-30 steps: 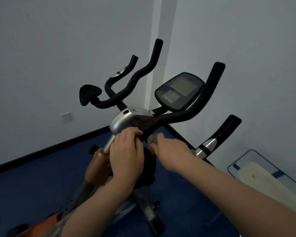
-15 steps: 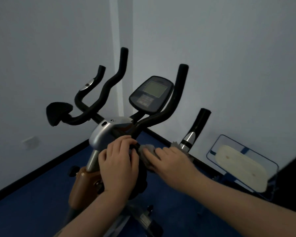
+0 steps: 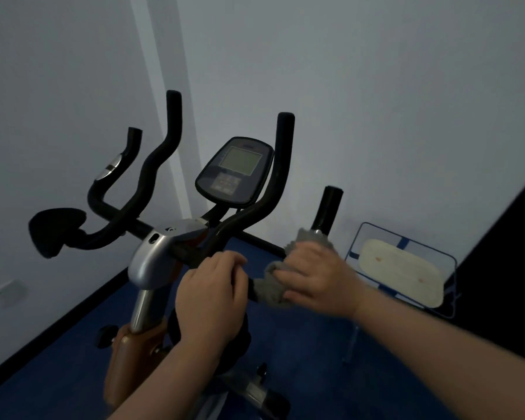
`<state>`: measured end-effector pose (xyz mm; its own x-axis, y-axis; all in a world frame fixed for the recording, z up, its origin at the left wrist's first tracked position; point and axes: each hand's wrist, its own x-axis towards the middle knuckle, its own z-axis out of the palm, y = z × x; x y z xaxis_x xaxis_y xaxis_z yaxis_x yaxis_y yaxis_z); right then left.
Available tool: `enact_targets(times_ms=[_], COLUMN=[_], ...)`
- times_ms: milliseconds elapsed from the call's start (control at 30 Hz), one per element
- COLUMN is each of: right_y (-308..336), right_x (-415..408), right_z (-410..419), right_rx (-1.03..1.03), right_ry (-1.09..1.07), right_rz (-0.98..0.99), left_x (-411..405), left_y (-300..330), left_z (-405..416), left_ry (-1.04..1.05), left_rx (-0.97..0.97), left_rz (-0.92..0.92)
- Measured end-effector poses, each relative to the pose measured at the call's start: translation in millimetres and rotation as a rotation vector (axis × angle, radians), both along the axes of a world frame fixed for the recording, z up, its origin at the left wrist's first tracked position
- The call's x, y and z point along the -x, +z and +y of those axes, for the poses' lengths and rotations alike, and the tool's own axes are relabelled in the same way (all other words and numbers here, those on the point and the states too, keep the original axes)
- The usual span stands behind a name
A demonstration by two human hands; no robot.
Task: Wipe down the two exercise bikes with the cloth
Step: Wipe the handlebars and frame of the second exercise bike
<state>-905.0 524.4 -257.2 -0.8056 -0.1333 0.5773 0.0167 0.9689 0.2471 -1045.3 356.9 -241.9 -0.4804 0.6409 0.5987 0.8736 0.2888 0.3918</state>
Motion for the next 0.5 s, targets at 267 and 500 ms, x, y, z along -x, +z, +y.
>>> enact_targets(times_ms=[267, 500], right_y=[-18, -6], right_x=[18, 49], right_z=[-30, -68], right_rx=[0.604, 1.192], right_ry=[-0.383, -0.540], right_rz=[0.434, 0.711], left_x=[0, -2], left_y=[3, 10], left_z=[0, 14], left_ry=[-0.012, -0.084], left_rx=[-0.001, 0.059], left_rz=[-0.011, -0.245])
